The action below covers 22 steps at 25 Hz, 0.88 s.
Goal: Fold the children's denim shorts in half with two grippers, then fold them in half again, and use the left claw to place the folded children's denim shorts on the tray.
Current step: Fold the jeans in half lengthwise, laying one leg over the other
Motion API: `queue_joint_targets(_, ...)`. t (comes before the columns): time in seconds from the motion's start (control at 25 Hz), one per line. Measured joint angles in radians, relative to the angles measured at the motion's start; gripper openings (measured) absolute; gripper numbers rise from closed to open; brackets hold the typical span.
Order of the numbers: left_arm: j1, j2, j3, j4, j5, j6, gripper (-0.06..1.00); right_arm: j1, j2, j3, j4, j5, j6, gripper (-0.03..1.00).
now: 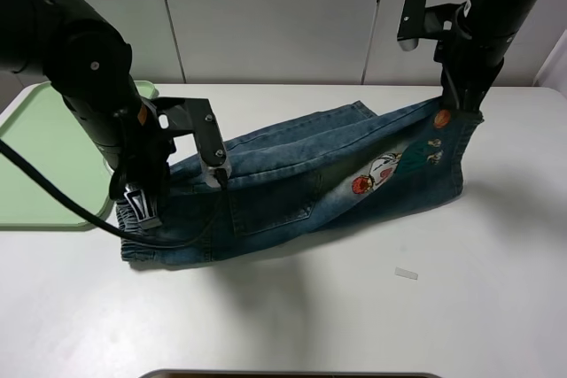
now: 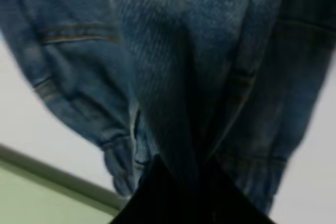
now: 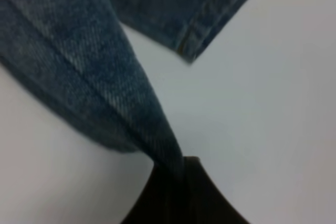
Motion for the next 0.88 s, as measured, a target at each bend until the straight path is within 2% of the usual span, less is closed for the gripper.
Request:
queue_joint_targets(0.08,0.000,0.008,0.000,0.054,-0.025,-0.076,0.08,0.000,0.017,-0.004,0.010,-0.031,-0.019,-0.03)
queue_joint_targets(0.12,0.000,0.008,0.000,0.054,-0.025,-0.076,0.08,0.000,0.027,-0.005,0.015,-0.050,-0.028,-0.03)
queue_joint_targets(0.16,0.000,0.008,0.000,0.117,-0.041,-0.162,0.08,0.000,0.036,-0.005,0.021,-0.063,-0.037,-0.03)
queue_joint_targets(0.32,0.000,0.009,0.000,0.167,-0.049,-0.230,0.08,0.000,0.074,-0.005,0.031,-0.119,-0.050,-0.03)
queue_joint_targets(0.36,0.000,0.009,0.000,0.203,-0.052,-0.304,0.08,0.000,0.084,-0.005,0.031,-0.133,-0.050,-0.03)
queue_joint_targets(0.4,0.000,0.009,0.000,0.206,-0.053,-0.321,0.08,0.000,0.095,-0.005,0.033,-0.149,-0.050,-0.03)
queue_joint_targets(0.56,0.000,0.009,0.000,0.209,-0.052,-0.338,0.08,0.000,0.133,-0.007,0.035,-0.235,-0.051,-0.03)
queue_joint_targets(0.88,0.000,0.009,0.000,0.210,0.000,-0.338,0.08,0.000,0.209,-0.082,0.060,-0.269,-0.051,-0.03)
